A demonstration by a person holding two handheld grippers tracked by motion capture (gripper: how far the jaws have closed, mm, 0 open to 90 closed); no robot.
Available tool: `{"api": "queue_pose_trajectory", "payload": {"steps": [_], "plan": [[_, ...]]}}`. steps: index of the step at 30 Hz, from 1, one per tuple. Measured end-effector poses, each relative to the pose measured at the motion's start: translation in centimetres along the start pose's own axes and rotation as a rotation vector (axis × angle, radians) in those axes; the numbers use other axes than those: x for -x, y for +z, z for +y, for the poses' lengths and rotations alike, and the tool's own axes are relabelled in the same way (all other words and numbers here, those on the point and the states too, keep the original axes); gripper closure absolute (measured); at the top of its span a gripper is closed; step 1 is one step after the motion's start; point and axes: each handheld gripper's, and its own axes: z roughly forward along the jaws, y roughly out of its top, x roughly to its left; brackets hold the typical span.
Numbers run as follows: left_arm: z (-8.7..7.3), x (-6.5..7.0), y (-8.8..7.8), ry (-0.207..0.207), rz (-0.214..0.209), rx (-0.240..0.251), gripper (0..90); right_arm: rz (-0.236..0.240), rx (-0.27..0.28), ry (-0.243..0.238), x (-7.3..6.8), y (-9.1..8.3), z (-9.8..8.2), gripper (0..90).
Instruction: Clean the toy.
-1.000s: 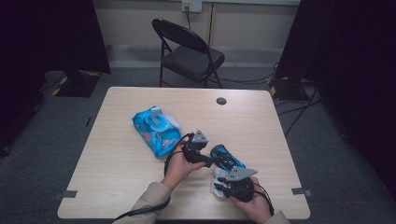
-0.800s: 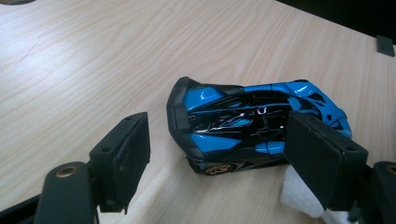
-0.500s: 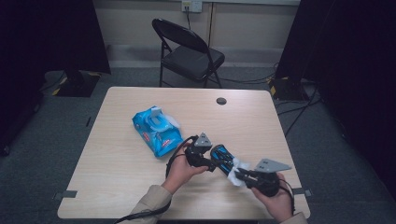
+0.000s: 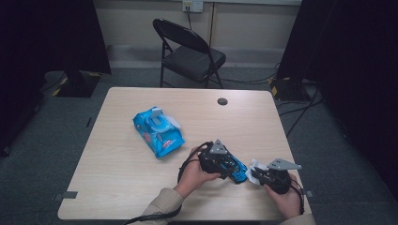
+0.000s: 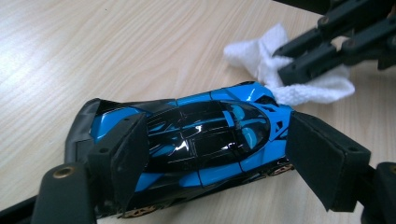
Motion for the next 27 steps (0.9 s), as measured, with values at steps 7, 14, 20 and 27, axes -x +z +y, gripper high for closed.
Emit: {"api": "queue_pose_trajectory", "payload": {"steps": [7,14,20,27], "plan": [[-0.3,0.0,0.5,0.002,0.017,-0.004,21.4,-0.006,-0.026,-0.012,-0.3,0.6,-0.5,77.7],[-0.3,0.3,0.6,0.024,0.024,-0.018,18.8,0.011,-0.044,-0.014,-0.4,0.6,-0.5,78.4],[-0.3,0.4,0.7,0.045,0.031,-0.026,17.0,0.05,-0.065,-0.021,-1.0,0.3,-0.5,79.2],[-0.2,0.5,0.7,0.054,0.038,-0.039,16.7,0.079,-0.078,-0.022,-1.7,0.0,-0.7,79.8]]}}
